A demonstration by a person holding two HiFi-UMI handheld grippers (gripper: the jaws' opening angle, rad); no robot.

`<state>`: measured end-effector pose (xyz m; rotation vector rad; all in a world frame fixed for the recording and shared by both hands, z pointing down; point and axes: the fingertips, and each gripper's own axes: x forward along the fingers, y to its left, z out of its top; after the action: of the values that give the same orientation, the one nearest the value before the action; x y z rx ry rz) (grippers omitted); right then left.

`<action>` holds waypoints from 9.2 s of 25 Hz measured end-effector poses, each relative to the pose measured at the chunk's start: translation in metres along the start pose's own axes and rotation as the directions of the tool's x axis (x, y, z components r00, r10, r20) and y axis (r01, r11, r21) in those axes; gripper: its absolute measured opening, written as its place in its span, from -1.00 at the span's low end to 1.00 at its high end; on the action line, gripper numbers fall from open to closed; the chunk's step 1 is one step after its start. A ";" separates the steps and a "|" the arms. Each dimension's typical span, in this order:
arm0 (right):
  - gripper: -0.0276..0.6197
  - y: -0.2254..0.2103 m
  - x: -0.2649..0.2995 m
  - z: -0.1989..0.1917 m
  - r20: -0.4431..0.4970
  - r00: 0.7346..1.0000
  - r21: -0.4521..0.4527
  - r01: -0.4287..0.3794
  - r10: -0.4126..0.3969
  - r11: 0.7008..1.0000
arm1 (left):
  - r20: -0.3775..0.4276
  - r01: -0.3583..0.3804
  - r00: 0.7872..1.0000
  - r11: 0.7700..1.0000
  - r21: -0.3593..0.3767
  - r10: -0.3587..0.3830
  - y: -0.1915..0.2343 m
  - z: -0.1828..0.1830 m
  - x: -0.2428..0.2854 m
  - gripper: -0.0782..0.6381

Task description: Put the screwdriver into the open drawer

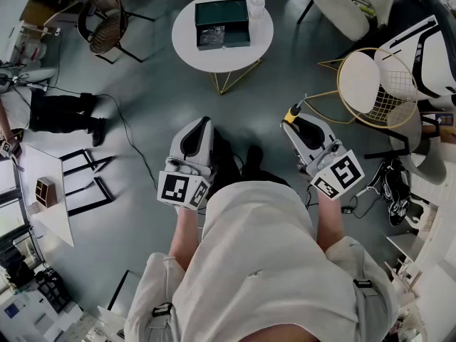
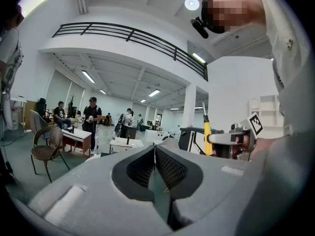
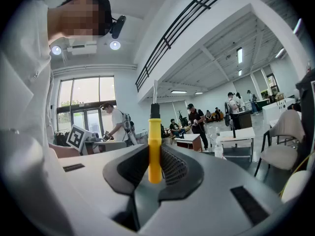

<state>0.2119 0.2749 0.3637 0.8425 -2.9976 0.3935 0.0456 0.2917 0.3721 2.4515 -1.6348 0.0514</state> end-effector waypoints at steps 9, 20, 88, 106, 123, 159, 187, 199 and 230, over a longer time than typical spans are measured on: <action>-0.68 -0.005 -0.013 -0.003 -0.006 1.000 0.006 0.015 -0.015 1.000 | -0.007 -0.008 1.000 1.000 0.010 0.008 -0.009 0.000 0.001 -0.74; -0.67 -0.009 0.009 -0.009 -0.023 1.000 0.052 0.018 -0.016 0.999 | -0.027 -0.014 1.000 1.000 0.019 0.015 0.010 0.004 0.000 -0.73; -0.67 -0.124 0.253 0.074 0.037 0.983 0.054 0.179 -0.182 0.982 | -0.051 0.128 0.991 0.990 0.060 -0.125 0.238 0.068 0.155 -0.73; -0.67 -0.235 0.256 0.102 0.062 0.997 0.045 0.046 -0.049 0.998 | -0.001 -0.020 1.000 0.998 0.053 0.021 0.218 0.094 0.246 -0.73; -0.68 -0.265 0.279 0.076 -0.029 0.994 0.077 -0.103 0.105 0.992 | -0.034 -0.155 0.987 0.987 0.030 0.156 0.211 0.079 0.263 -0.74; -0.67 -0.251 0.393 0.014 -0.247 0.946 0.034 -0.208 0.210 0.978 | -0.020 -0.217 0.976 0.976 -0.009 0.216 0.278 0.078 0.250 -0.73; -0.68 -0.270 0.442 -0.184 -0.628 0.738 0.036 -0.291 0.248 0.956 | -0.056 -0.271 0.962 0.962 -0.036 0.268 0.314 0.066 0.244 -0.74; -0.67 -0.280 0.445 -0.239 -0.748 0.624 0.006 -0.330 0.224 0.944 | -0.070 -0.269 0.962 0.962 -0.049 0.266 0.323 0.063 0.247 -0.74; -0.67 -0.310 0.444 -0.322 -0.926 0.375 -0.092 -0.336 0.044 0.937 | -0.107 -0.232 0.968 0.971 -0.052 0.226 0.339 0.058 0.261 -0.73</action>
<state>-0.0298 -0.1313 0.7804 0.0949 -1.9653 0.2895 -0.1686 -0.0822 0.3986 2.1659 -1.8362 0.1502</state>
